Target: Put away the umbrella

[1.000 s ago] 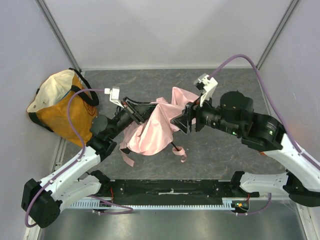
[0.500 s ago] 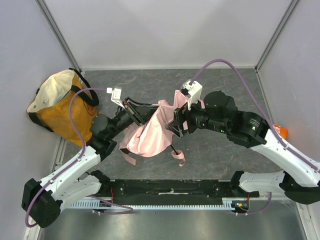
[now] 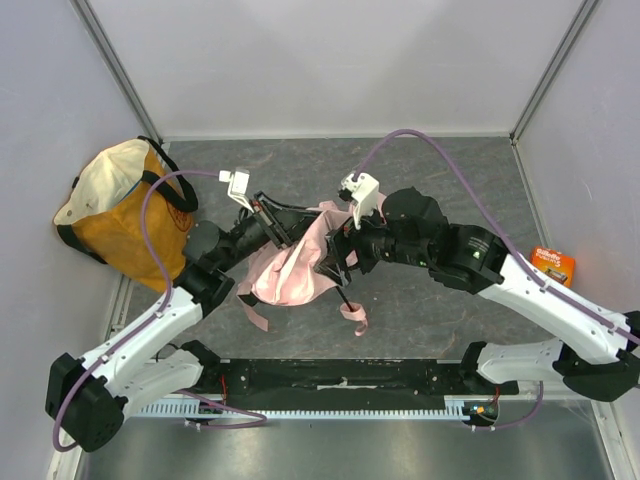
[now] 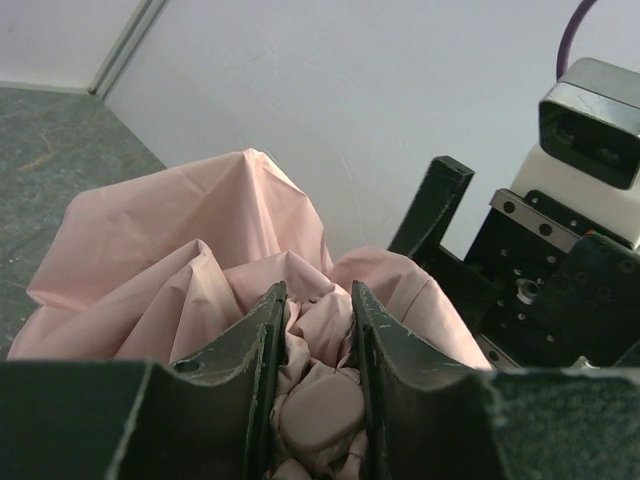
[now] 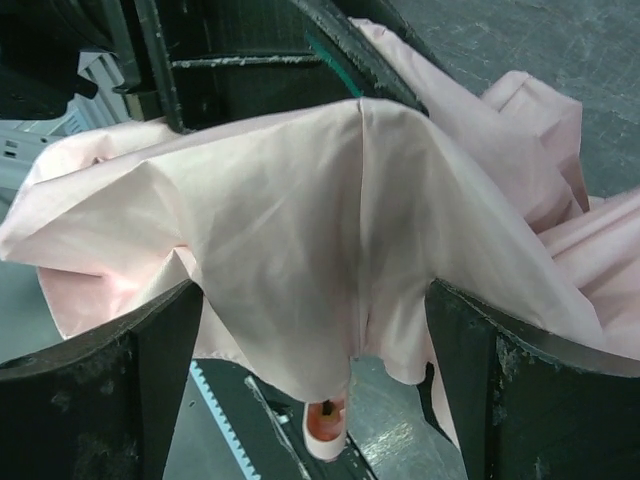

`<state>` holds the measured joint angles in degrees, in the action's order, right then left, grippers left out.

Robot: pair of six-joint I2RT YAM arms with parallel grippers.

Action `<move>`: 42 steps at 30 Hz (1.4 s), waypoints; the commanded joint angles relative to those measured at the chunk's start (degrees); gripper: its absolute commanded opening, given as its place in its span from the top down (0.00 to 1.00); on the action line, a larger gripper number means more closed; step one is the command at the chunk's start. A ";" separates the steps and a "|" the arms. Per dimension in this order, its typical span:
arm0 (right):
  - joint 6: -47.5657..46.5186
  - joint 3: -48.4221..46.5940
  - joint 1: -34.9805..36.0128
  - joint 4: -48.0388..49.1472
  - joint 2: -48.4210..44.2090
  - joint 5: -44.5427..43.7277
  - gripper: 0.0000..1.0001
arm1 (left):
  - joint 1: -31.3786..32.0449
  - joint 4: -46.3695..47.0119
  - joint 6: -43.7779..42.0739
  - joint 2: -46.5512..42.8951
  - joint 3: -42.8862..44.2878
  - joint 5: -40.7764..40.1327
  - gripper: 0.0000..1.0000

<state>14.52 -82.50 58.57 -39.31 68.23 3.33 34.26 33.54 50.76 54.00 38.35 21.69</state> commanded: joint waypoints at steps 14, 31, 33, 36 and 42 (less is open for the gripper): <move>-3.54 4.81 3.12 10.66 4.19 -1.73 0.02 | -0.33 8.47 7.50 2.69 4.46 7.14 0.98; -4.42 1.21 6.82 4.96 12.63 -17.21 0.02 | -0.25 11.72 9.62 2.87 4.72 9.77 0.98; -4.59 0.41 7.00 3.63 13.33 -19.93 0.02 | -0.33 11.99 9.18 2.96 4.72 10.82 0.98; -5.03 -0.90 7.09 0.65 13.78 -24.14 0.02 | -0.33 11.99 7.78 2.61 4.63 12.40 0.98; -4.15 -2.14 7.70 -4.38 13.60 -27.08 0.02 | -0.33 4.87 1.27 0.06 5.60 10.13 0.98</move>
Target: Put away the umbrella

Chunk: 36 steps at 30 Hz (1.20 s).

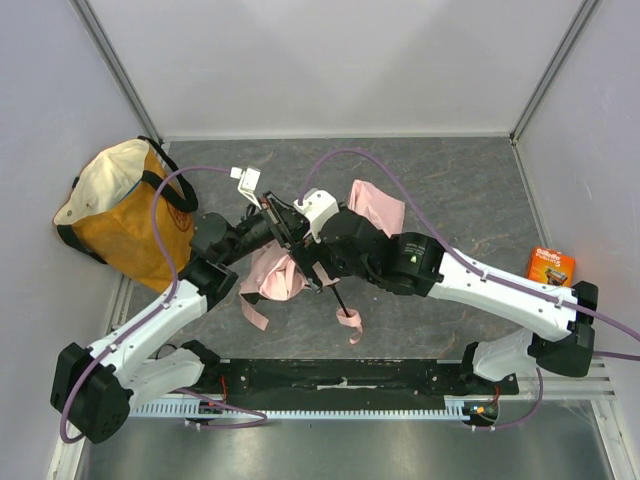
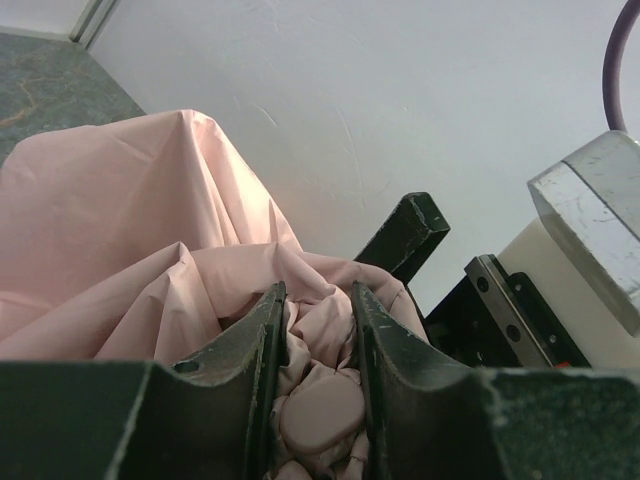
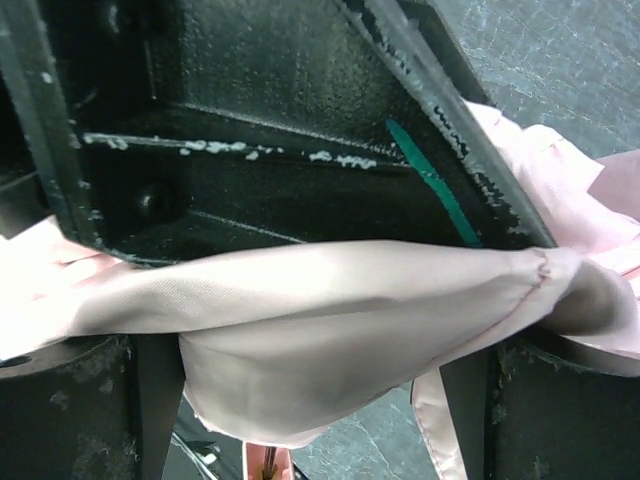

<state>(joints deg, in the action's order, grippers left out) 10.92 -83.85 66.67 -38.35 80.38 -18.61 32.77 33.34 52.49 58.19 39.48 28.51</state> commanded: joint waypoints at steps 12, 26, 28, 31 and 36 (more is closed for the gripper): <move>-2.12 4.13 -0.40 8.20 2.41 7.71 0.19 | 1.24 16.04 9.20 -1.16 3.67 7.51 0.98; -3.88 9.32 -0.14 13.91 0.05 9.39 1.00 | 1.15 28.00 16.95 2.27 1.30 8.58 0.98; -4.15 10.46 -0.14 14.88 -0.83 9.12 1.00 | 1.15 28.09 16.94 2.01 1.38 8.58 0.98; -4.85 12.13 -0.14 16.37 -2.32 9.12 1.00 | 1.15 27.22 16.59 1.92 1.73 8.58 0.98; -5.64 16.70 -0.23 18.83 -6.45 5.08 1.00 | 0.89 19.50 13.44 0.35 2.96 7.79 0.63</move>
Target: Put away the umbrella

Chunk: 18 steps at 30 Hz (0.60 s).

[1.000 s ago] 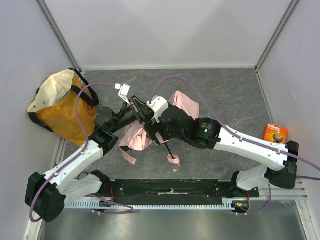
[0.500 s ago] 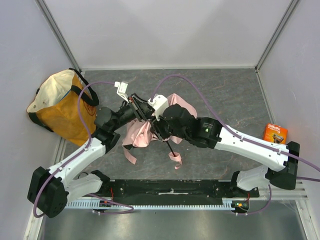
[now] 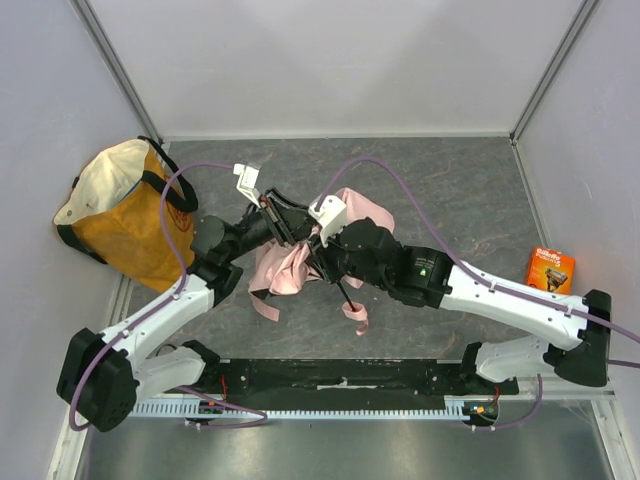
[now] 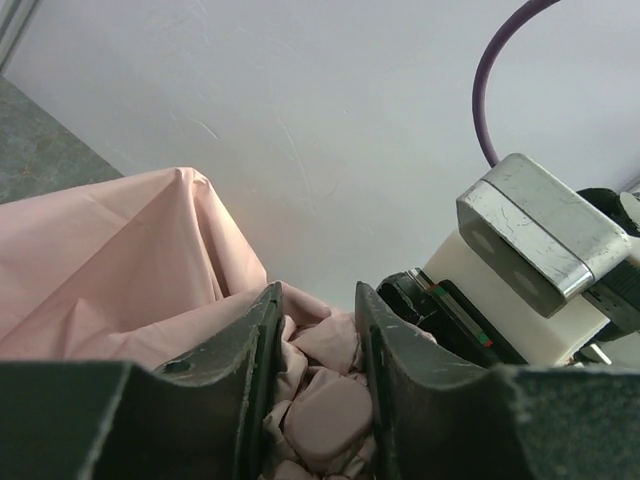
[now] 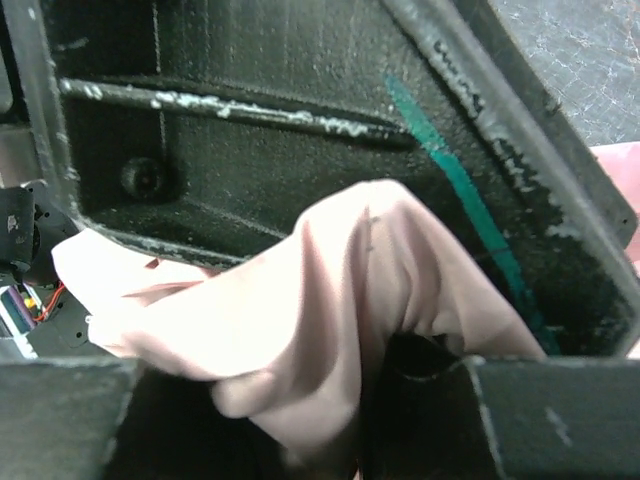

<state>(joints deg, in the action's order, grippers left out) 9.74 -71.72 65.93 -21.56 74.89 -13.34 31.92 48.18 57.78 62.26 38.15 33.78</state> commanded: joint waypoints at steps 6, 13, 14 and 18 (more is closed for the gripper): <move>-4.29 10.63 -3.61 2.93 -8.43 -0.28 1.00 | -0.89 -18.94 -4.14 -13.72 6.58 -7.65 0.13; -2.53 12.05 -9.23 0.91 -12.40 -2.20 1.00 | -1.07 -47.10 -17.51 -23.94 12.02 -27.09 0.30; -2.62 11.44 -10.20 0.21 -12.05 -3.61 1.00 | -1.07 -51.74 -18.66 -23.85 12.99 -27.71 0.34; -5.50 6.00 -13.63 -5.76 -7.32 -16.13 1.00 | -1.07 -60.56 -19.55 -24.29 14.67 -30.52 0.37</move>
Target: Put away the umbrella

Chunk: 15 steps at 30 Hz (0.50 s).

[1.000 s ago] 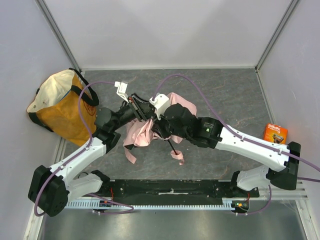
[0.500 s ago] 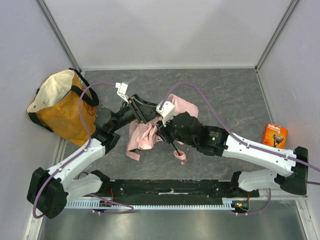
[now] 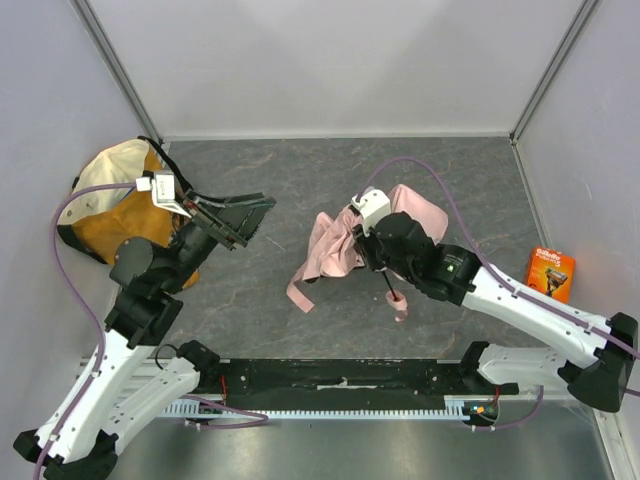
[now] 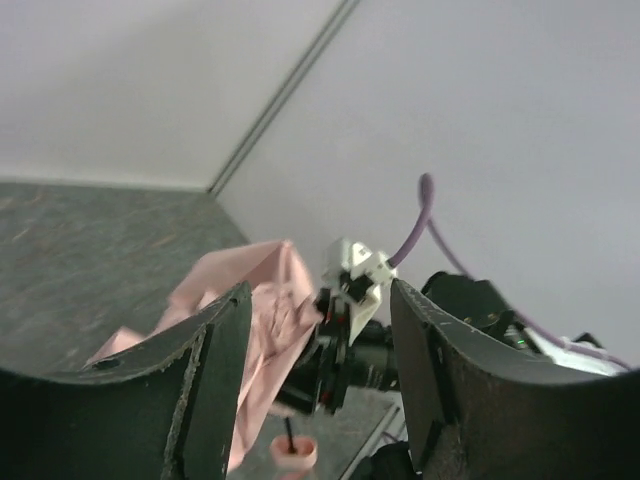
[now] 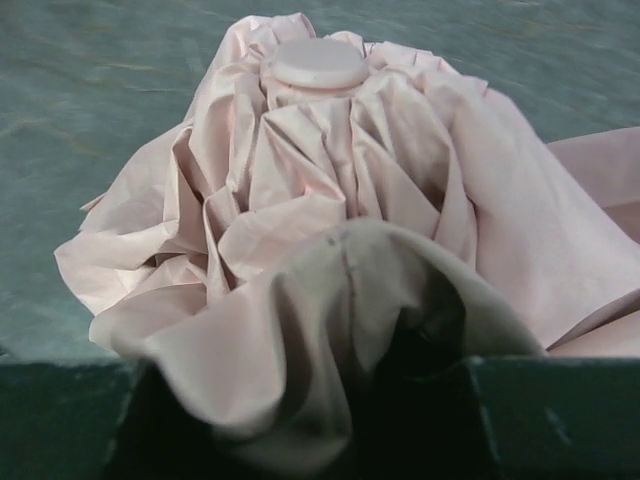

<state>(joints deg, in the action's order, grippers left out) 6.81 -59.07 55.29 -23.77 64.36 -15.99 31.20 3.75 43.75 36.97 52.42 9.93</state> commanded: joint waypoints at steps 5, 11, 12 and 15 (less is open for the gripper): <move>-15.40 -16.06 -6.85 -5.06 13.49 -37.60 1.00 | -0.26 -17.89 -5.16 -3.83 -3.99 -7.38 0.36; -45.06 -22.05 -15.55 21.33 20.97 -47.28 1.00 | -0.26 -19.04 -3.32 -8.05 -8.12 -5.99 0.35; -51.31 -22.75 -16.78 27.66 22.03 -46.86 1.00 | -0.26 -19.04 -2.88 -8.84 -8.47 -5.28 0.35; -62.07 -27.67 -19.68 35.71 26.68 -43.00 1.00 | -0.26 -19.65 -1.74 -10.25 -9.44 -2.73 0.35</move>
<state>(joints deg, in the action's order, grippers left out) -31.35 -78.89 38.28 -10.76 87.61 -55.83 31.20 -15.46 41.32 28.60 43.68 4.71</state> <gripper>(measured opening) 0.354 0.652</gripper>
